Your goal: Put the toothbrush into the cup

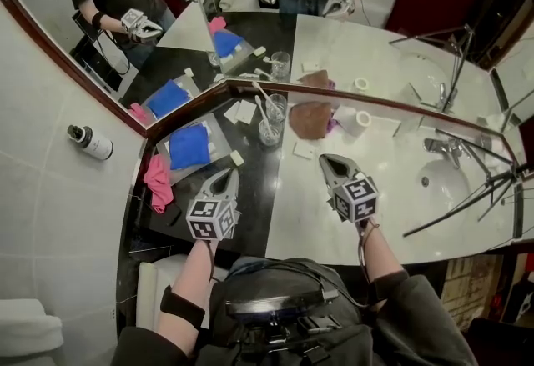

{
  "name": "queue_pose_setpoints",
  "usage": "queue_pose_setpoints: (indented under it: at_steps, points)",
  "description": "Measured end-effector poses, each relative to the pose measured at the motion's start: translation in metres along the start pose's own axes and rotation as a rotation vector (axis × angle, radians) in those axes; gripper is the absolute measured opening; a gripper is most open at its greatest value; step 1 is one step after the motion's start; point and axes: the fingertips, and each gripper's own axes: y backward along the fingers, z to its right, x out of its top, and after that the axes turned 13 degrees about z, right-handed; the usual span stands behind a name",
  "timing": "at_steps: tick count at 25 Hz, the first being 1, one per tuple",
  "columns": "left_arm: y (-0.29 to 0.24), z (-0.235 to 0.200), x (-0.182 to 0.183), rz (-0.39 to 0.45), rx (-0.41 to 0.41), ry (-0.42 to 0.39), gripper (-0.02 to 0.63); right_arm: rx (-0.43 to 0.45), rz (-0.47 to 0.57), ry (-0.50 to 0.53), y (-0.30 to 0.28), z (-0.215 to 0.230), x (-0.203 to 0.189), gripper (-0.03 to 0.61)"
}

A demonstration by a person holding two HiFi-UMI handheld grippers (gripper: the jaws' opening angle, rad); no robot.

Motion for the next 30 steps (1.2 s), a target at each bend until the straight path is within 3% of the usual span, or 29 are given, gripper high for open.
queue_pose_setpoints:
  at_steps: [7,20,24,30]
  points:
    - [0.009,0.008,-0.005,-0.016,-0.02,0.002,0.0,-0.045,0.036,-0.066,0.017,0.007,-0.002,0.018]
    - [0.005,-0.004,-0.006,-0.001,0.011,0.047,0.007,-0.037,0.024,-0.089,0.013,0.002,-0.014,0.018]
    - [-0.011,-0.013,-0.006,-0.013,-0.011,0.09,0.07,-0.04,0.02,-0.095,0.01,-0.004,-0.013,0.02]
    - [-0.064,-0.019,0.001,-0.032,-0.112,0.203,0.188,-0.072,0.017,-0.106,0.003,-0.003,-0.017,0.02]
